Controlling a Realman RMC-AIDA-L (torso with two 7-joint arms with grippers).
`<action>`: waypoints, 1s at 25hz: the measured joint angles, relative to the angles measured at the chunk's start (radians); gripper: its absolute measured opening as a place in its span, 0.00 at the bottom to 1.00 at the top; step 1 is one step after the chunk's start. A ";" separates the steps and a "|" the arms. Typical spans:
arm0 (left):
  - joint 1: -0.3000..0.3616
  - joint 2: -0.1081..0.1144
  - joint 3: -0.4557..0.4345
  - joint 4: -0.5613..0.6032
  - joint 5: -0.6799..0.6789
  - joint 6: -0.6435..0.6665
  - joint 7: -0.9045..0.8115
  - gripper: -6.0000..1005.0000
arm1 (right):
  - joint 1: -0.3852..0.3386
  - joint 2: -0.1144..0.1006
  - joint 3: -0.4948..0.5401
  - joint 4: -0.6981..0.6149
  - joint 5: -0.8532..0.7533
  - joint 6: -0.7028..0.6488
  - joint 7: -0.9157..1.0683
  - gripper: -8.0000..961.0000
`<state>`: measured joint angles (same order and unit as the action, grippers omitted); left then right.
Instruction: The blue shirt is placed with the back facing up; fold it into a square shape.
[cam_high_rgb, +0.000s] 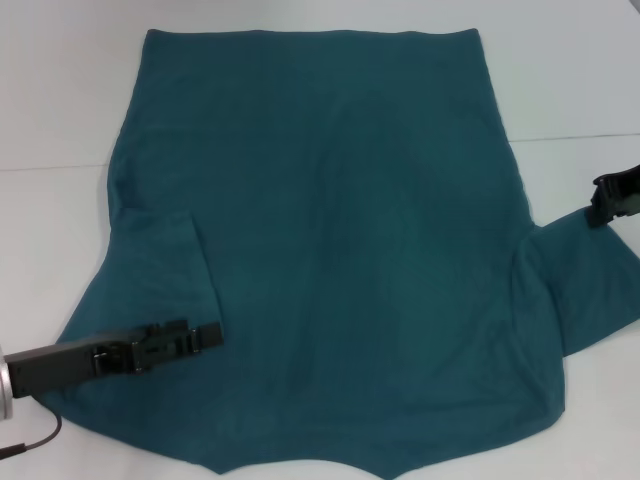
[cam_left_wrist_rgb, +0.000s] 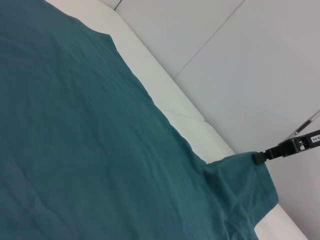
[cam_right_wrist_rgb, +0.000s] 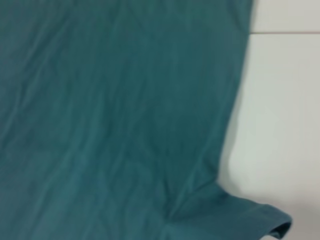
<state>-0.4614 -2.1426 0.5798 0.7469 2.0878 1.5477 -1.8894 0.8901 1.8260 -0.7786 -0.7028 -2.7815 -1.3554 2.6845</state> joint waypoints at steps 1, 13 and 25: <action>0.000 0.001 0.000 0.000 0.000 0.000 -0.002 0.82 | 0.000 -0.001 0.002 -0.005 -0.009 0.000 0.000 0.03; 0.001 0.000 0.000 0.000 0.000 0.002 -0.010 0.82 | 0.006 -0.005 0.012 -0.063 -0.063 0.013 0.019 0.03; -0.001 0.001 0.000 0.000 0.000 -0.002 -0.014 0.82 | 0.035 0.032 0.006 -0.050 -0.060 -0.038 0.009 0.03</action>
<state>-0.4621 -2.1414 0.5798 0.7471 2.0878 1.5460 -1.9038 0.9252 1.8575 -0.7726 -0.7529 -2.8418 -1.3932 2.6939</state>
